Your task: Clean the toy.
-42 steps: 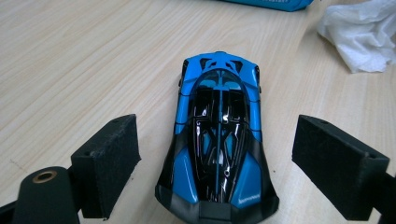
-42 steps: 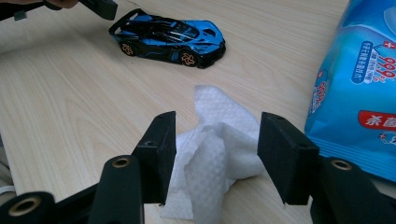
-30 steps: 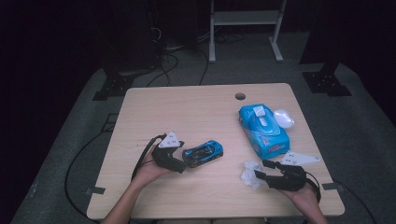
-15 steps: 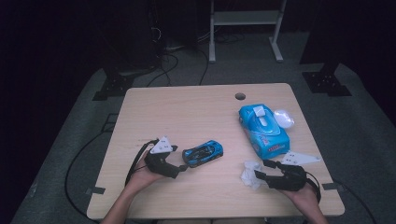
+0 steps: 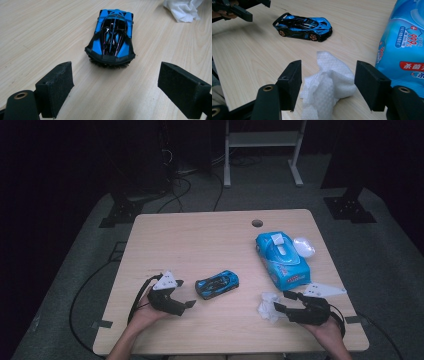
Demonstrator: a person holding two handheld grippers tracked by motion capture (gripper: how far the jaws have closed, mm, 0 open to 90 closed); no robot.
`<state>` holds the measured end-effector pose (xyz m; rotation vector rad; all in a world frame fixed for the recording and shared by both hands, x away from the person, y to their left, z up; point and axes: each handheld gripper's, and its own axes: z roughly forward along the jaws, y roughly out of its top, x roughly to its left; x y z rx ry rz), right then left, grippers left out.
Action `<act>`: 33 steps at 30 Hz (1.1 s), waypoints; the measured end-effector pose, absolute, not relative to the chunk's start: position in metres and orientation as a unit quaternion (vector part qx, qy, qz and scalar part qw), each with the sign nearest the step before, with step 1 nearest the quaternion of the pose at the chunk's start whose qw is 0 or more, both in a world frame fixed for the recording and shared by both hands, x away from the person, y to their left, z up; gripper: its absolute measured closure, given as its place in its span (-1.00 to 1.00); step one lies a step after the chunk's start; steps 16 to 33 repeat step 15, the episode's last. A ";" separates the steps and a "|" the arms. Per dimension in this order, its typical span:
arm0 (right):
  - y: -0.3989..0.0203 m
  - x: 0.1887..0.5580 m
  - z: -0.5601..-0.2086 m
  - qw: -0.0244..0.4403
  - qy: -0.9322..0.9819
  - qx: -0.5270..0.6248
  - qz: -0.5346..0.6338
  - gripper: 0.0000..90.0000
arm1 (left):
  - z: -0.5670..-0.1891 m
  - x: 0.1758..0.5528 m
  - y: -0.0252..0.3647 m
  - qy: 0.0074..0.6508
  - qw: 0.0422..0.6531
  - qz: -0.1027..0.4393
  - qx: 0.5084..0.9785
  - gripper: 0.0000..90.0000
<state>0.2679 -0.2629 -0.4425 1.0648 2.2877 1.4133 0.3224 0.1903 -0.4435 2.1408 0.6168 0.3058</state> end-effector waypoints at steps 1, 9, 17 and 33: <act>-0.263 0.268 -0.442 0.124 0.785 0.366 0.485 -0.16 | -0.444 0.322 0.191 0.249 0.432 0.123 0.858 -0.72; -0.268 0.266 -0.442 0.127 0.780 0.369 0.489 -0.17 | -0.450 0.314 0.201 0.257 0.430 0.126 0.856 -0.74; -0.273 0.263 -0.439 0.130 0.775 0.370 0.496 -0.17 | -0.452 0.310 0.207 0.266 0.438 0.127 0.849 -0.74; -0.273 0.263 -0.439 0.130 0.775 0.370 0.496 -0.17 | -0.452 0.310 0.207 0.266 0.438 0.127 0.849 -0.74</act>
